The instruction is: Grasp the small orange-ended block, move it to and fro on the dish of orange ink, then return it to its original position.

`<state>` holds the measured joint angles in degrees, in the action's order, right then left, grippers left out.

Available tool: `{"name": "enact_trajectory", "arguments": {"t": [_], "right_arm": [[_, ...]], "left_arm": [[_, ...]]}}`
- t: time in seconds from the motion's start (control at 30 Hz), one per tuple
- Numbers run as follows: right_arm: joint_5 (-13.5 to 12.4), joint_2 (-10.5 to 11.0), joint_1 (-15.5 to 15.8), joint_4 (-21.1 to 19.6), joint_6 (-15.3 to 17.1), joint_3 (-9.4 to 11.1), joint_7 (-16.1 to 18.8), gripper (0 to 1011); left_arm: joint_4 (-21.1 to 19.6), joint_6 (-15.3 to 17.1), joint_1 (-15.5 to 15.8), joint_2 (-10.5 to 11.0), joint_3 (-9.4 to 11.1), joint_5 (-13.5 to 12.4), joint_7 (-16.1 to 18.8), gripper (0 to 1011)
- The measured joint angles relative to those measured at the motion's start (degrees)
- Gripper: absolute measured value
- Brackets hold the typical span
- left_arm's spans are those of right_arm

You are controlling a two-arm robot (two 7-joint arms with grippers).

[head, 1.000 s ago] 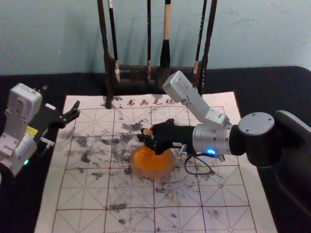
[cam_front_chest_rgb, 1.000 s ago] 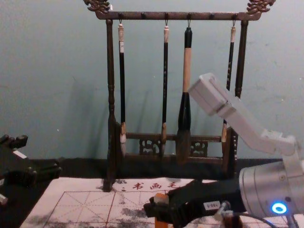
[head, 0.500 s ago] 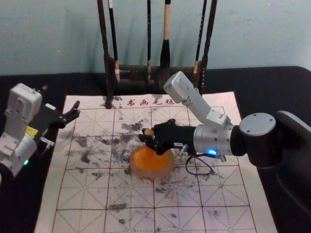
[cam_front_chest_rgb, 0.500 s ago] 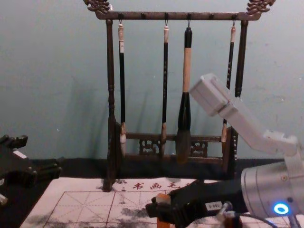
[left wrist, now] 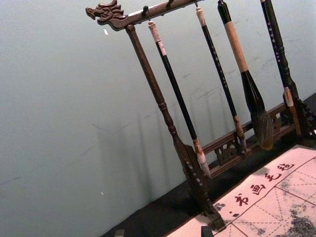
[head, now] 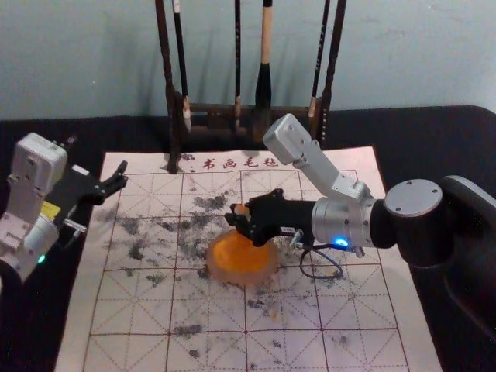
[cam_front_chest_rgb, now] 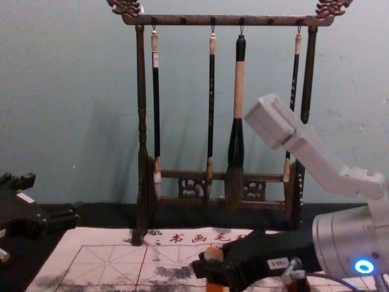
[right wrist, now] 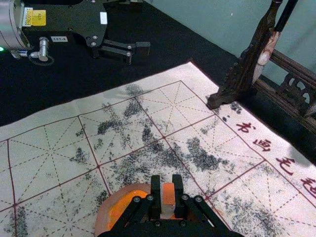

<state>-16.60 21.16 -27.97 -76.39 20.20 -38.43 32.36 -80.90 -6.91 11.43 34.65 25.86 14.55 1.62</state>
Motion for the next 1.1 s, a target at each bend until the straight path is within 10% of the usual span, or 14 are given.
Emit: {"name": "enact_trajectory", "arguments": {"t": [1.1], "right_arm": [[-0.58, 1.49, 1.57, -1.54, 0.15, 1.15, 0.32, 112]], "left_arm": [[0.0, 0.0, 0.0, 0.0, 0.0, 0.0, 0.0, 1001]]}}
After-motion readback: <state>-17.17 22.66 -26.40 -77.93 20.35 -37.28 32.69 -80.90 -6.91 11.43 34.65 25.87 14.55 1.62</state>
